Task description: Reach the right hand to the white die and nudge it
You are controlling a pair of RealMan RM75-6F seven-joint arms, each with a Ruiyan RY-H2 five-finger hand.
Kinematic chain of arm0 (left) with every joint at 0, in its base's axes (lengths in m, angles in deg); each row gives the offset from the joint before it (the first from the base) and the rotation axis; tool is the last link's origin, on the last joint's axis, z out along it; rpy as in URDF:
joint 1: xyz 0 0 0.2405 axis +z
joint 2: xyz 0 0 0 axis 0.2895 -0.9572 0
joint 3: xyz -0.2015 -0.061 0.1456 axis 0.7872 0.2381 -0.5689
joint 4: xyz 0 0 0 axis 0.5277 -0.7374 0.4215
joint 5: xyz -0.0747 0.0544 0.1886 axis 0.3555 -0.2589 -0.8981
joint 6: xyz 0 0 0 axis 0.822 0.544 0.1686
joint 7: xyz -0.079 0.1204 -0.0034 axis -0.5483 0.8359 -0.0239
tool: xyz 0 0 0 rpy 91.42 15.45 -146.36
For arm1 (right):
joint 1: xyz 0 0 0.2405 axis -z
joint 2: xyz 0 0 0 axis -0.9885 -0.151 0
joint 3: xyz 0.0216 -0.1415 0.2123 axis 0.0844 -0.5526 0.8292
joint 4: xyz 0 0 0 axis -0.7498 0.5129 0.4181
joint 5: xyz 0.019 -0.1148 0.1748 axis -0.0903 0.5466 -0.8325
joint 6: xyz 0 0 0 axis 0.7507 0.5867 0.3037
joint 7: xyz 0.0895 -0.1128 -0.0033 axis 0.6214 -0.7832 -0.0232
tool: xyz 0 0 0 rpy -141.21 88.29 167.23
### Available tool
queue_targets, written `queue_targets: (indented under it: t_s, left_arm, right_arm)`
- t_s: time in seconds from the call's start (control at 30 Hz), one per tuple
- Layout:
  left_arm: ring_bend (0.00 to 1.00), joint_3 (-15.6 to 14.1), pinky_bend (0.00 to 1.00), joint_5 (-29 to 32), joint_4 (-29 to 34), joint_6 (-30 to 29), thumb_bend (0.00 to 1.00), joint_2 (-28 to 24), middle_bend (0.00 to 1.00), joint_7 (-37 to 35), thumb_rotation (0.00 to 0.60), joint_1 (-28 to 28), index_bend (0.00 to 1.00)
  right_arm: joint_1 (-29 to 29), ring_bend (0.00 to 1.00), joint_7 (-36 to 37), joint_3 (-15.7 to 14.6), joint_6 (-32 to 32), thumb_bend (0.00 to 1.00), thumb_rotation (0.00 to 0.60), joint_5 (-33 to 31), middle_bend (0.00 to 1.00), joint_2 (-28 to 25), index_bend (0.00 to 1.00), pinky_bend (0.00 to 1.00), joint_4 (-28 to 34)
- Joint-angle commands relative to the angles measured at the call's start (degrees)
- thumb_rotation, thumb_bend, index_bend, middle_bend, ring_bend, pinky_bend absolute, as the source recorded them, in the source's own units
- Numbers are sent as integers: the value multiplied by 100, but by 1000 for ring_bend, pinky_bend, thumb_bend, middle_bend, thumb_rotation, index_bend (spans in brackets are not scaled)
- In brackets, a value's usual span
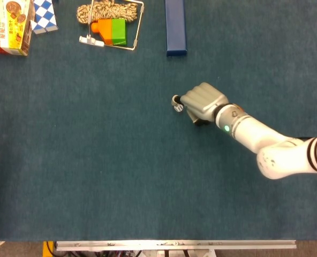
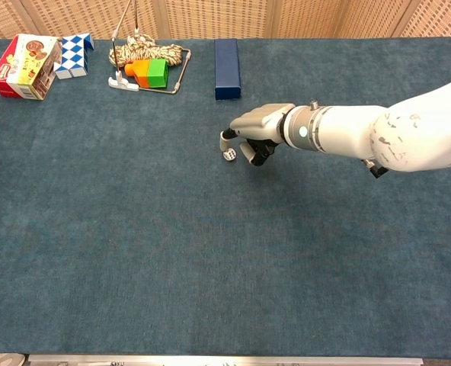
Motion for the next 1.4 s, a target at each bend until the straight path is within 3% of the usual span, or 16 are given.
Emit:
queue_targets:
  t_s: [0.03,0.3,1.0,1.4]
  left_arm:
    - [166,1,98,8,2,10,220,1,145,9,600,-3,139]
    - [166,7,98,-12,26,10,220,13,144,37,600,-14,139]
    - [166,-6,98,18,-22,-49,220,-4,144,-18,600,52,139]
    - [166,-7,98,-36,-6,-72,220,-1,145,-30,600,50,139]
  right_arm:
    - [76,1000,-43,-109,150,940,600,59,1000,-210,215,1000,263]
    - [282,1000,63,-22,383,928,600,314,1000,-405,215,1000,512]
    - [159,1000,-211,-58,146,926,600,-72,1000,54,215,1000,62]
    - [331,1000,-103,7,251,926,600,321,1000,-66,215,1000,390]
